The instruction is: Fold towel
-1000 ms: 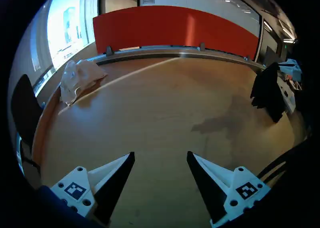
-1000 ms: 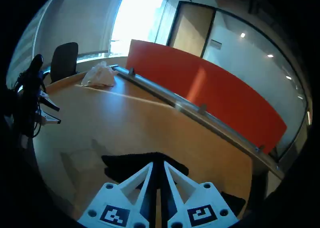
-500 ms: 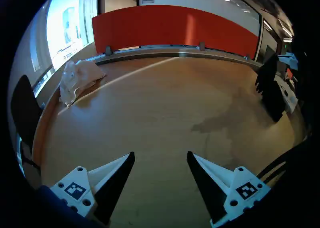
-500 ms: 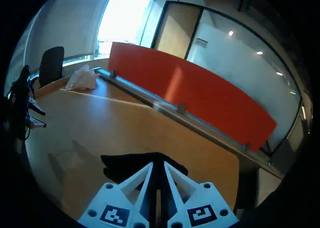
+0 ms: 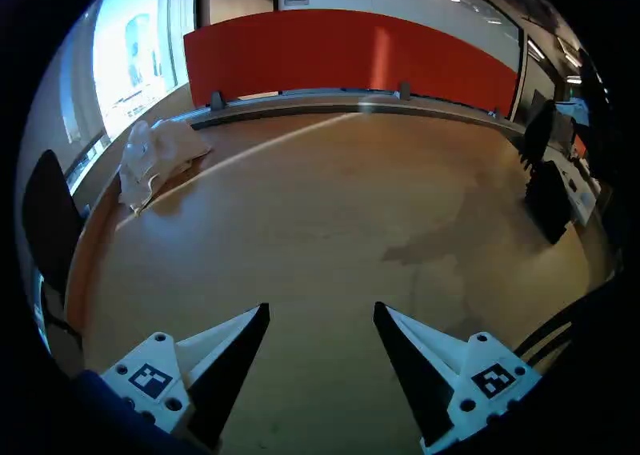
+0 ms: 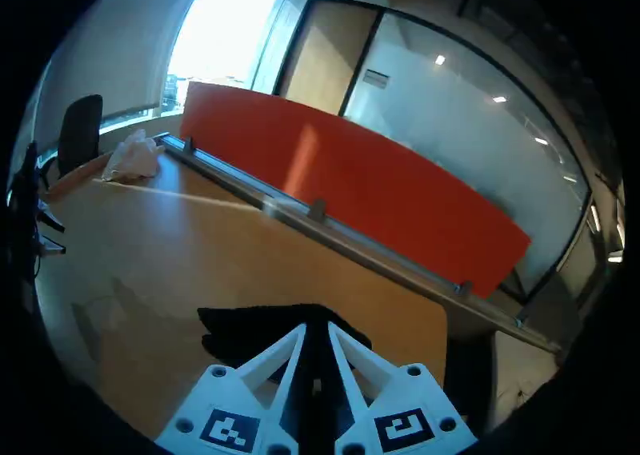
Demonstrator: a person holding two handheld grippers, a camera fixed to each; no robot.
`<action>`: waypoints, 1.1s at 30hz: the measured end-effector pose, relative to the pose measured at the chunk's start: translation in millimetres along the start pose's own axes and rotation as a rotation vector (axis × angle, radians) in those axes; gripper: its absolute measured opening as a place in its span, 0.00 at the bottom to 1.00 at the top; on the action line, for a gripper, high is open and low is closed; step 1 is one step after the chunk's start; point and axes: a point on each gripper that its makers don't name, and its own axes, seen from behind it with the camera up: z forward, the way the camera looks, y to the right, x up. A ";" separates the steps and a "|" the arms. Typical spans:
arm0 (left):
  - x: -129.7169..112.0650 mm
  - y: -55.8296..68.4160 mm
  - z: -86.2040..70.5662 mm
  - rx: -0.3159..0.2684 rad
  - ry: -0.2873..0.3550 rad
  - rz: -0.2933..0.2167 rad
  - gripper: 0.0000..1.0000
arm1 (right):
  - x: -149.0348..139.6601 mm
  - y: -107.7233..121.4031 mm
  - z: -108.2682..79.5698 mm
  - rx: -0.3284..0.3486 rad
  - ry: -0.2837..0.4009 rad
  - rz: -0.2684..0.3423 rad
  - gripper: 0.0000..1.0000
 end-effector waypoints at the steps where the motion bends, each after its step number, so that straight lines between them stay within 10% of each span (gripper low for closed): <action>1: -0.5 -0.1 0.1 0.000 -0.001 0.000 0.97 | -0.5 4.7 0.3 -0.006 -0.002 0.002 0.05; 33: 2.5 6.3 3.3 0.005 -0.011 0.014 0.97 | -44.2 72.2 1.6 -0.085 -0.084 0.046 0.05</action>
